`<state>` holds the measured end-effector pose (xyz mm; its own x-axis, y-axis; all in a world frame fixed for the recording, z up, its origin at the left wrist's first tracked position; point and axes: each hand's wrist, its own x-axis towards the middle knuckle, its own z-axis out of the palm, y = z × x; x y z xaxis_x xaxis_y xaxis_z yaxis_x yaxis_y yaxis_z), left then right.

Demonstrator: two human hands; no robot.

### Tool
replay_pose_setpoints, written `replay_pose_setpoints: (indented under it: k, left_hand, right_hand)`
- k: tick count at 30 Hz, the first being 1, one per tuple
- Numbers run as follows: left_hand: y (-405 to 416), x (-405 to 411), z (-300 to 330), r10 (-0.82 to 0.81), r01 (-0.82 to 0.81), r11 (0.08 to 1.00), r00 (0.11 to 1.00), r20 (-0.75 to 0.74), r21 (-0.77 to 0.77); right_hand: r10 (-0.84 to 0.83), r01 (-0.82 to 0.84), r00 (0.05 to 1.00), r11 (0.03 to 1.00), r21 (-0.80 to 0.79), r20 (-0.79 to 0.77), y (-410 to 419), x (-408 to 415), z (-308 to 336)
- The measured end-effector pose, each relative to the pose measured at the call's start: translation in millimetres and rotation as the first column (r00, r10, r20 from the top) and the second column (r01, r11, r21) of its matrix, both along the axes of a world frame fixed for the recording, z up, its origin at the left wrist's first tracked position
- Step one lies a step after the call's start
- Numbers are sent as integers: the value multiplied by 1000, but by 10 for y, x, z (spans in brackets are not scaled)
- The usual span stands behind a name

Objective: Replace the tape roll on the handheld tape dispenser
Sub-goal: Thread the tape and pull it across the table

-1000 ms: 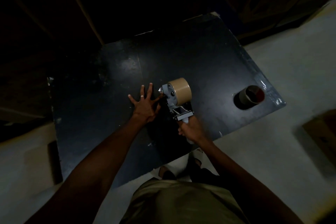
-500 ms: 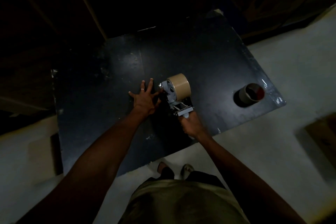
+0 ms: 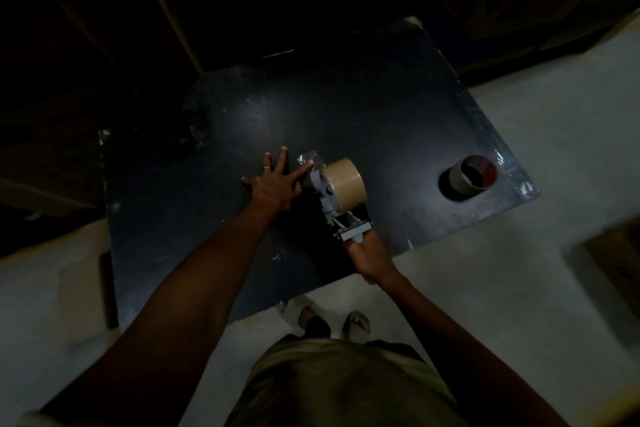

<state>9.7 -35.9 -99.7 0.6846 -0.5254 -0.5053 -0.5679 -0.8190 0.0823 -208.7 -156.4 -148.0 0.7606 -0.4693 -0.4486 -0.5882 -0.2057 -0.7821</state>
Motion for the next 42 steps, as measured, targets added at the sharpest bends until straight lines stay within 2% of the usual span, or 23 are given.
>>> replay_pose_setpoints:
  k: [9,12,15,21,31,36,42]
  left_hand:
    - [-1,-79,-30,32,-31,999,999,7,-44]
    - [35,-239,-86,33,-29,993,999,38,-116]
    - [139,-488,-199,-58,80,981,991,123,-178]
    - [364,-889,-361,-297,343,924,923,245,-170]
    - [332,-998,-235,-322,342,934,932,167,-106]
    - [298,-1042,-181,-318,328,944,937,147,-47]
    - [302,-1095,-174,-291,300,951,951,108,-78]
  right_hand:
    - [-22,16,999,993,115,49,21,-458,38]
    - [-22,20,1000,994,107,21,30,-631,-46]
    - [5,-8,999,995,101,34,39,-636,-49]
    - [-62,61,998,989,136,9,82,-629,-22]
    - [-73,69,997,993,95,39,118,-639,37]
    - [-127,125,992,980,158,3,116,-687,33]
    - [-106,102,994,984,149,17,128,-755,106]
